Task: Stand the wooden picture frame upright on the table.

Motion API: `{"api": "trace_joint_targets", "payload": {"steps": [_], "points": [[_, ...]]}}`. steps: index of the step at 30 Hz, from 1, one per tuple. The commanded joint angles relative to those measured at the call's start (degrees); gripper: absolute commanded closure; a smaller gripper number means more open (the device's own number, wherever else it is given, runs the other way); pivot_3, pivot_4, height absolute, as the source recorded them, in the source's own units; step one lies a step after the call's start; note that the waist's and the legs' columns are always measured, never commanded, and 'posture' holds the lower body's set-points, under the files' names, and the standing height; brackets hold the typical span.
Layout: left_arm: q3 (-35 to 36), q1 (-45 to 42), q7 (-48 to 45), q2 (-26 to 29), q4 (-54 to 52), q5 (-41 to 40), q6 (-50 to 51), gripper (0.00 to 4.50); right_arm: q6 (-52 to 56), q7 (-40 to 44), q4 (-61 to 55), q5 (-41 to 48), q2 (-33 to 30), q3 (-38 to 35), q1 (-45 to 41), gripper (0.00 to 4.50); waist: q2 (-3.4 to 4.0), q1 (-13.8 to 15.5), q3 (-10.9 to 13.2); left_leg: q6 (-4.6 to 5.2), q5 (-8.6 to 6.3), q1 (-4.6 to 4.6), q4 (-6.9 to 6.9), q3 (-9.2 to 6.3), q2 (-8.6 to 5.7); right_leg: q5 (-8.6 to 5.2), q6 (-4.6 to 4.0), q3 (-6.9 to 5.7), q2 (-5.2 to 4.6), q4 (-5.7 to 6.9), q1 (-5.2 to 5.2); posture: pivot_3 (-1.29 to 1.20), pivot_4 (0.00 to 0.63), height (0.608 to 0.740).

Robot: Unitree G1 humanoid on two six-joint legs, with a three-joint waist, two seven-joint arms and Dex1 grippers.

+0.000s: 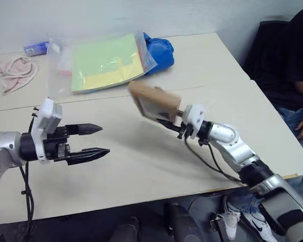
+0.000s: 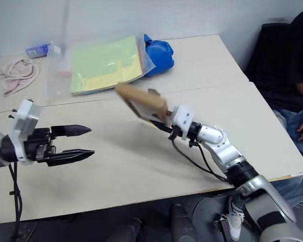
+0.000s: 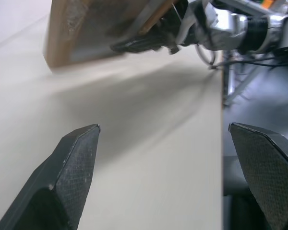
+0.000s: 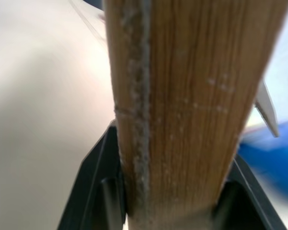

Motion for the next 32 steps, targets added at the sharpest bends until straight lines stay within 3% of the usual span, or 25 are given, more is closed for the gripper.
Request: {"api": "trace_joint_targets", "payload": {"steps": [1,7,12,15,18,22,27,32], "points": [[-0.94,0.31,4.35,-2.17,-1.00,3.48,-6.31,0.00,19.14,5.20,-6.99,12.35,-0.20,-7.06,-1.03,3.24,0.00,1.36,0.00,-0.02,-0.02,0.02,0.00,0.00,0.01,0.01,-0.01,-0.01,0.03,-0.10,0.02,0.00,0.150,0.740],[-4.15,-2.08,8.16,-4.83,0.04,3.38,-8.48,0.00,21.32,6.35,-0.79,-0.36,5.58,-6.47,3.19,3.24,-0.06,3.54,-0.04,-0.05,-0.10,0.01,0.17,0.08,0.05,0.04,-0.01,-0.02,0.08,-0.10,0.03,0.00,0.150,0.740],[-5.90,-2.61,8.44,-4.68,0.99,3.35,-9.58,0.00,18.84,7.30,3.83,-7.43,9.46,-8.21,5.30,3.24,-0.07,3.47,-0.05,0.00,-0.27,0.01,0.70,0.16,0.04,0.07,0.03,0.00,0.11,0.10,0.14,0.00,0.150,0.740],[-6.10,-2.79,8.22,-4.14,1.98,2.80,-9.13,0.00,21.34,9.55,0.82,-7.87,8.76,-10.05,6.64,2.31,-0.06,3.52,-0.06,-0.03,-0.29,0.03,0.71,0.16,0.05,0.07,0.03,0.01,0.13,0.19,0.13,0.00,0.150,0.740],[-6.33,-2.86,7.65,-3.52,2.98,2.48,-8.76,0.00,25.24,10.76,-3.51,-7.38,6.02,-13.08,7.35,1.31,-0.06,3.63,-0.05,0.00,-0.31,-0.02,0.72,0.12,0.05,0.07,0.03,-0.02,0.12,0.22,0.12,0.00,0.150,0.740],[-7.05,-3.18,6.62,-2.80,4.94,3.20,-9.89,0.00,32.14,15.08,-10.35,-4.39,-3.29,-19.81,7.57,0.05,-0.04,3.94,-0.04,0.05,-0.35,-0.07,0.81,0.13,0.04,0.07,0.04,-0.02,0.10,0.12,0.13,0.00,0.150,0.740],[-6.41,-4.14,4.93,-1.80,7.28,2.71,-10.48,0.00,41.08,30.53,-14.70,3.94,-20.07,-30.12,7.81,0.05,0.00,4.99,-0.02,0.08,-0.40,-0.07,0.78,0.13,0.07,0.07,0.04,-0.03,0.12,-0.02,0.15,0.00,0.150,0.740],[-5.91,-6.46,3.87,-0.86,9.84,2.52,-11.28,0.00,43.30,35.01,-14.87,4.94,-24.04,-33.31,9.58,0.05,-0.04,4.89,-0.03,0.10,-0.49,0.01,0.78,0.23,0.18,0.07,0.03,0.01,0.19,-0.05,0.24,0.00,0.150,0.740]]}}
